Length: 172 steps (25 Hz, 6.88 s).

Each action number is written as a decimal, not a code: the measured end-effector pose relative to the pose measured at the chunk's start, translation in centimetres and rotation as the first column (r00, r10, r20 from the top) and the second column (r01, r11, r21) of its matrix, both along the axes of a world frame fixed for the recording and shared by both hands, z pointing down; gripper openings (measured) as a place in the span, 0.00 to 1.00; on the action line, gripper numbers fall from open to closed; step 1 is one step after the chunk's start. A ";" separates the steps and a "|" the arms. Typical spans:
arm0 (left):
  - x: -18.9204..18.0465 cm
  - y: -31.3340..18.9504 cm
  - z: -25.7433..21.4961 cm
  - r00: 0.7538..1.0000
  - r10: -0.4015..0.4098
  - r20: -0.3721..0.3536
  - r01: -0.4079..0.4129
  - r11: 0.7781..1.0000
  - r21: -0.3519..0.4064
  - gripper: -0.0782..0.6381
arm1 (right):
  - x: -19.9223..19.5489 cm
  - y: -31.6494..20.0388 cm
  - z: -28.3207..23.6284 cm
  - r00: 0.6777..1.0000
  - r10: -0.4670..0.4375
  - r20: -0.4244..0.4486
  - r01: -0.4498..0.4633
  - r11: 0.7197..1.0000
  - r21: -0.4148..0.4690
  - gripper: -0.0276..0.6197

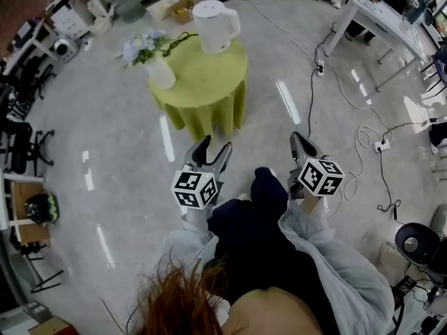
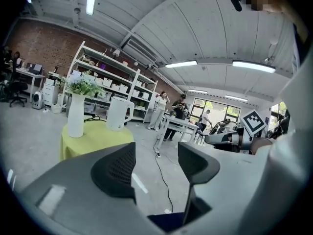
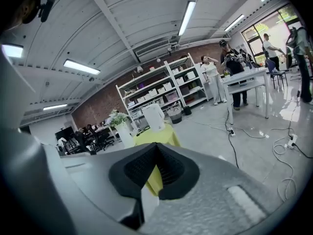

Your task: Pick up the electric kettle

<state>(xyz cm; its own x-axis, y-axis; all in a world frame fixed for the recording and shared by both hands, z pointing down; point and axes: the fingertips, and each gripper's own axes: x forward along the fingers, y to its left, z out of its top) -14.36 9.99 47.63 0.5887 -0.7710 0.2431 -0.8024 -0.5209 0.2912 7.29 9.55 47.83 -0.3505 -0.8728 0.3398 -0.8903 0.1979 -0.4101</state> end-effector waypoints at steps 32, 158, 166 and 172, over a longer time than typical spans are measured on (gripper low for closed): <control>4.3 -22.0 -0.9 0.995 -0.100 0.025 0.101 0.995 -0.013 0.49 | 4.5 -24.3 -1.2 0.992 -0.127 -0.014 0.127 0.992 -0.015 0.05; 17.3 -53.8 -6.3 0.951 -0.039 0.306 -0.035 0.972 0.231 0.40 | 14.7 -52.6 -1.8 0.995 -0.098 0.022 0.099 0.995 -0.027 0.05; 22.1 -53.8 -6.9 0.959 0.082 0.271 -0.145 0.964 0.223 0.41 | 18.4 -51.8 -2.2 1.000 -0.021 0.018 0.021 1.000 -0.022 0.05; 24.8 -52.9 -6.3 0.954 0.175 0.244 -0.225 0.955 0.194 0.41 | 21.0 -50.8 -2.2 0.999 0.049 0.011 -0.048 0.999 -0.025 0.05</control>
<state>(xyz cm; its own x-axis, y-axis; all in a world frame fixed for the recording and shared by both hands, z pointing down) 10.48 -42.96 41.33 0.6867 -0.6912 0.2252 -0.7060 -0.7079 -0.0198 28.29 -41.22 45.66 -0.3121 -0.8803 0.3572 -0.8937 0.1445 -0.4247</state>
